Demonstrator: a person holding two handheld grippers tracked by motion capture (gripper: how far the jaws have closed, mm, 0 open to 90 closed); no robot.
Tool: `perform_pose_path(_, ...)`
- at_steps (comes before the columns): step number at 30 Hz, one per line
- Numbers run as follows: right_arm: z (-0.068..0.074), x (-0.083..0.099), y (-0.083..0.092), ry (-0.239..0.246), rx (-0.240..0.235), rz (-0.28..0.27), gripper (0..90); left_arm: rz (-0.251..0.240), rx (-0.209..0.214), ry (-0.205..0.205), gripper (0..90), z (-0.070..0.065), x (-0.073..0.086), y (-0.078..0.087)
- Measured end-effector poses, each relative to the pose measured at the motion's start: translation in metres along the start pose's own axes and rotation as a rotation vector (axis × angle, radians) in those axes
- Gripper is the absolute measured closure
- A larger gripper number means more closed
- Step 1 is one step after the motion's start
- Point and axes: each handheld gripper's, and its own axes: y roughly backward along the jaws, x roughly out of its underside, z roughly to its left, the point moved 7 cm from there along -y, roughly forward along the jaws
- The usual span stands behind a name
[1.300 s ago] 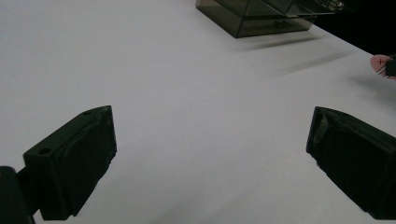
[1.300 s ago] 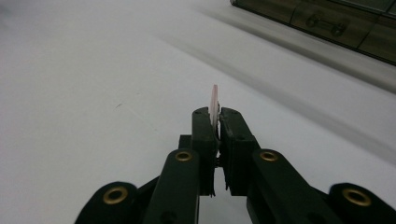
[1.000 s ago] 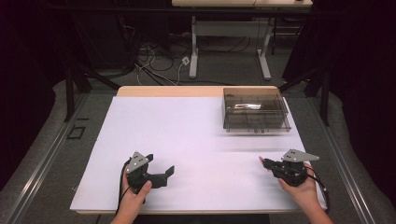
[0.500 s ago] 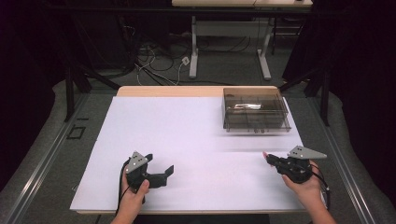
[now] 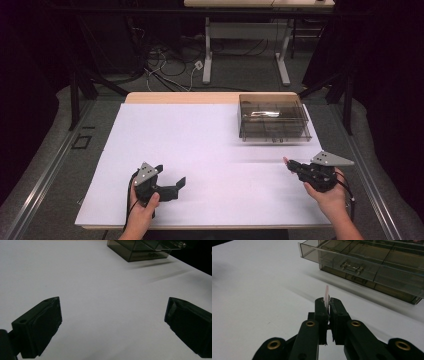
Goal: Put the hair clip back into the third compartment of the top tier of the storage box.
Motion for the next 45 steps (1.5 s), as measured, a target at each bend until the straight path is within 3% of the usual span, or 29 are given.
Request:
perform_pose_path(16, -0.007, -0.025, 0.002, 0.010, 0.027, -0.023, 85.4, -0.004, -0.009, -0.004, 1.2, 0.001, -0.001, 0.002)
perform_pose_path(32, -0.014, -0.053, -0.005, 0.000, 0.014, -0.045, 85.4, -0.008, -0.011, -0.005, 1.2, 0.001, -0.001, 0.002)
perform_pose_path(40, -0.017, -0.066, -0.008, -0.013, 0.026, -0.065, 85.4, -0.006, -0.011, -0.008, 1.2, 0.001, -0.001, 0.002)
perform_pose_path(45, -0.023, -0.073, -0.009, -0.003, 0.057, -0.076, 85.4, -0.006, -0.011, -0.006, 1.2, 0.001, -0.001, 0.002)
